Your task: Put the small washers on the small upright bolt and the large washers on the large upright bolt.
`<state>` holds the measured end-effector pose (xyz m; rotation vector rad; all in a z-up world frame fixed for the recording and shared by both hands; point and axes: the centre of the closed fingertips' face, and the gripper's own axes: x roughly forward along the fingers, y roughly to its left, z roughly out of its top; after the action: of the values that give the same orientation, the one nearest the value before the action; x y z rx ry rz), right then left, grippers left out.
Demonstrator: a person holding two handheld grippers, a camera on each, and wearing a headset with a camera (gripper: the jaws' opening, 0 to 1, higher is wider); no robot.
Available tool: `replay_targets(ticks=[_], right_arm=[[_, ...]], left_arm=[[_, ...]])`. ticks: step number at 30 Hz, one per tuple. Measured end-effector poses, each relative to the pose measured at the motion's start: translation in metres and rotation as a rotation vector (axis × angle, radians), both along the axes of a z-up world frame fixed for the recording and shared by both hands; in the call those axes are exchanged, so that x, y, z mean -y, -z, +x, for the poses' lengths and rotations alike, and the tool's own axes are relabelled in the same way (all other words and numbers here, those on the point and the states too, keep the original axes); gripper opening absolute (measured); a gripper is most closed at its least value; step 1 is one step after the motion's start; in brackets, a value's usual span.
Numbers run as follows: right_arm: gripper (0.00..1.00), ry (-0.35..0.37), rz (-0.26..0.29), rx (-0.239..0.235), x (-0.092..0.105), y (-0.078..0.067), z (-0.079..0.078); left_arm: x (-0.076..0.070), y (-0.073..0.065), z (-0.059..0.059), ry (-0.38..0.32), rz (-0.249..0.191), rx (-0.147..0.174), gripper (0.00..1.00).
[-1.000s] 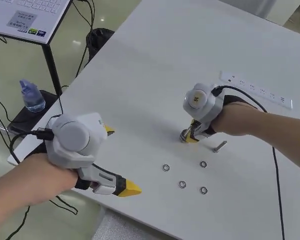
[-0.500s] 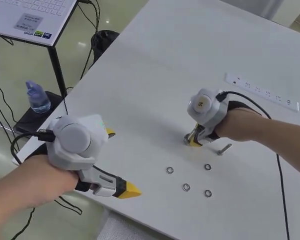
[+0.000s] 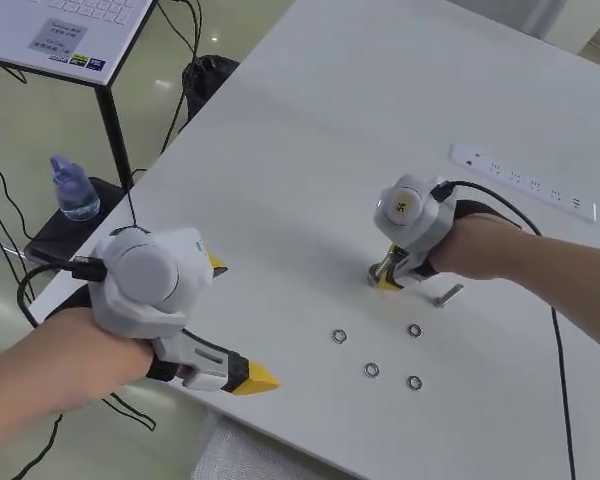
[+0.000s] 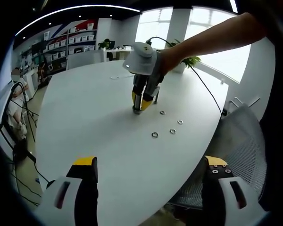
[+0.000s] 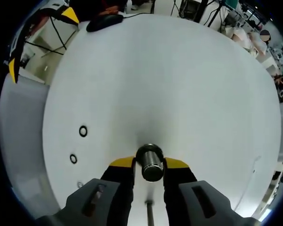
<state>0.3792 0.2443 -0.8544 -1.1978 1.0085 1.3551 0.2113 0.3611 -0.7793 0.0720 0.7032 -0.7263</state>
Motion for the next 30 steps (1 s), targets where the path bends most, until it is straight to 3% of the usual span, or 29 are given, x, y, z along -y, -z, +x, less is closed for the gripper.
replay_targets(ticks=[12,22,30], right_arm=[[0.24,0.003,0.005,-0.011,0.000,0.000,0.000],[0.37,0.030,0.021,-0.030,-0.003,-0.002,-0.002],[0.38,0.052,0.065,-0.043,-0.008,-0.024,-0.012]], left_arm=[[-0.004,0.000,-0.005,-0.008,0.000,-0.004,0.90],[-0.004,-0.004,-0.007,-0.004,0.001,0.005,0.90],[-0.001,-0.009,-0.010,0.007,-0.003,0.013,0.90]])
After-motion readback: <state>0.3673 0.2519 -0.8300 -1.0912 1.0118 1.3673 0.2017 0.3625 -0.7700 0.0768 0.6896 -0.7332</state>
